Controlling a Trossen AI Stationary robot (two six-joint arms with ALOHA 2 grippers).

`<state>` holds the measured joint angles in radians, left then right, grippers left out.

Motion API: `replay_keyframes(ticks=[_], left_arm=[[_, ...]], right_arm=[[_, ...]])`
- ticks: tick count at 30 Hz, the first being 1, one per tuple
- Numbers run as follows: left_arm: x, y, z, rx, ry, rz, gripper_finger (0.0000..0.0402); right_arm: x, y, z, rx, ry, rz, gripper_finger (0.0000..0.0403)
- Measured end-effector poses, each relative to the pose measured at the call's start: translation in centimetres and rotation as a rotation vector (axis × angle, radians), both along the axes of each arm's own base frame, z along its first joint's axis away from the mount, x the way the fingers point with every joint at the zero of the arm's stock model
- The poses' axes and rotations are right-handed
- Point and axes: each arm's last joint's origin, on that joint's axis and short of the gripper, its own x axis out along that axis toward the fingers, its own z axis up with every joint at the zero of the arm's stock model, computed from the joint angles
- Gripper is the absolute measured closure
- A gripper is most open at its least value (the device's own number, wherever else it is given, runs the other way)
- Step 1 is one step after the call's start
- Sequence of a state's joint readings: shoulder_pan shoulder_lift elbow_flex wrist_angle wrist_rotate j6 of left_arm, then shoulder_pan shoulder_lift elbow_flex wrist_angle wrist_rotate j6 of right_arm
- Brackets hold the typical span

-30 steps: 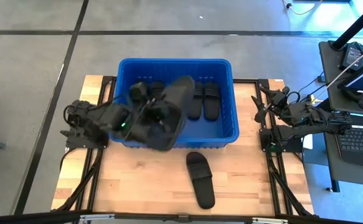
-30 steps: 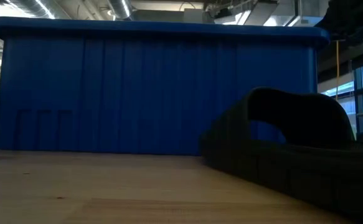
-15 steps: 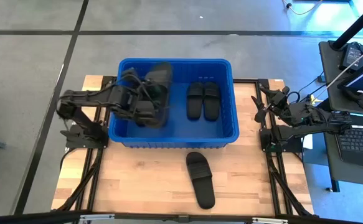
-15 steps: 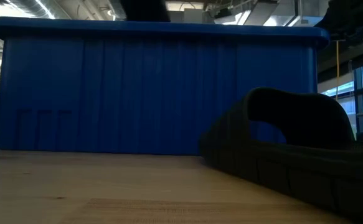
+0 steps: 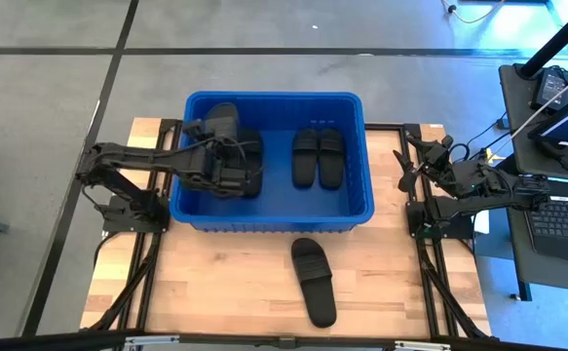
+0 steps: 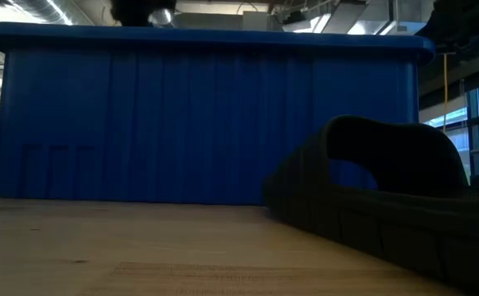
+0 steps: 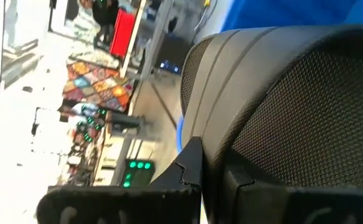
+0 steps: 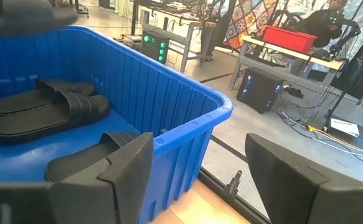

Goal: Pick and place slides into bin
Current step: Put the black slide into the blue organizer bin

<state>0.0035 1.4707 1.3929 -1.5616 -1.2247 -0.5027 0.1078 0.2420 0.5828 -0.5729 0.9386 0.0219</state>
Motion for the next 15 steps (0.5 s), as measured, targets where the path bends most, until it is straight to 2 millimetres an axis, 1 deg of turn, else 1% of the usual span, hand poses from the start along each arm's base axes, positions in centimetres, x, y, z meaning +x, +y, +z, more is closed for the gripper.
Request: replay_keyframes(ticks=[4,9,15], left_arm=[[-0.6,0.7,-2.8,-0.003,0.049,0.048,0.0395],[-1.2,0.7,-5.5,-0.004,0.074,0.062,0.0393],[-1.5,0.3,-7.8,-0.118,0.121,0.024,0.0391]], right_arm=[[0.0,0.0,0.0,0.000,0.000,0.000,0.0147],[0.0,0.0,0.0,0.000,0.000,-0.001,0.0147],[0.0,0.0,0.0,-0.001,0.000,-0.002,0.0147]])
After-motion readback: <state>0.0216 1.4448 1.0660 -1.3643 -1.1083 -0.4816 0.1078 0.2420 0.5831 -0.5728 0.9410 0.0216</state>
